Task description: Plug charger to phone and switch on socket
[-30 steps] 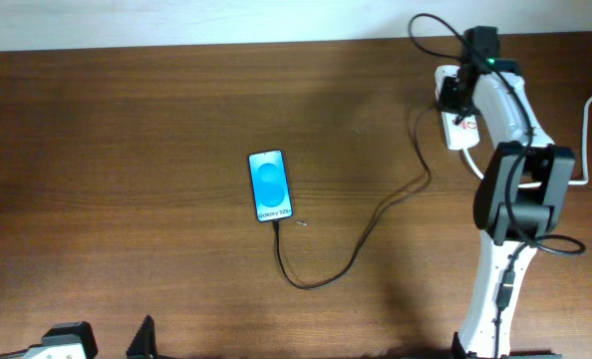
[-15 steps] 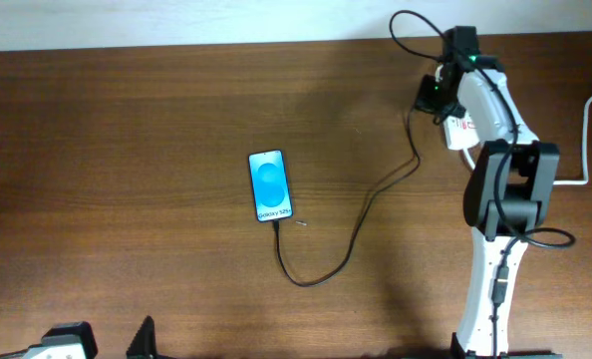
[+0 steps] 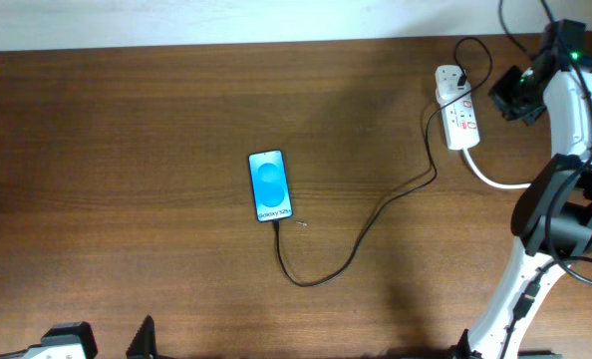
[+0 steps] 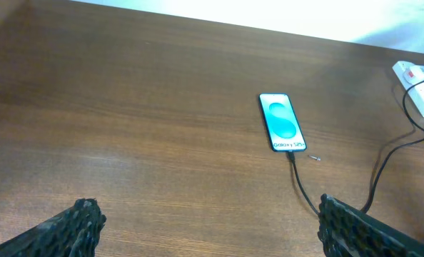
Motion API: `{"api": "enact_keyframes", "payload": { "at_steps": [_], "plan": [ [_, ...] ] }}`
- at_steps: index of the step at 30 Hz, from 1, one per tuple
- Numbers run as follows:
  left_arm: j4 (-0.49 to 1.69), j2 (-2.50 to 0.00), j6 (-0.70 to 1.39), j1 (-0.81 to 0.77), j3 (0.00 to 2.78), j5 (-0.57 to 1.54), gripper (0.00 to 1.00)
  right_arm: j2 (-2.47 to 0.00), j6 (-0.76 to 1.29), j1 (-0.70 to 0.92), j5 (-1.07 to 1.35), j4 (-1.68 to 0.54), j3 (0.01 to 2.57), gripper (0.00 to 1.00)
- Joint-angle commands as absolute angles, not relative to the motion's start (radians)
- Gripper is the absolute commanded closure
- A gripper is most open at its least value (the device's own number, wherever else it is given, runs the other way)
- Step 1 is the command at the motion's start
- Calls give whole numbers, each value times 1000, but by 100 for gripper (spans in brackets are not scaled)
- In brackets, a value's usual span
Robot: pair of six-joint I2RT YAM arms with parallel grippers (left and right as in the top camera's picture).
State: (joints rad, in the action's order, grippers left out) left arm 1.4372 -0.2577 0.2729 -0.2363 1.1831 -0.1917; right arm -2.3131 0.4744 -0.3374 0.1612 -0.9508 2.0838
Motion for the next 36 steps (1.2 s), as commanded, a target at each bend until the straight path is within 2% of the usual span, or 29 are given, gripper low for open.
{"api": "enact_keyframes", "payload": {
  "at_steps": [1,8,15,36],
  "plan": [
    [1434,-252,283,-242,1178,-200,0,-2321,563,-311,270,-906,2074,96],
    [1434,-252,283,-242,1178,-200,1,-2357,743,-282,228,-910,2074,96],
    [1434,-252,283,-242,1178,-200,1,-2391,821,-281,198,-875,2073,96],
    [1433,-252,283,-242,1178,-200,1,-2450,817,-281,240,-744,2073,96]
  ]
}}
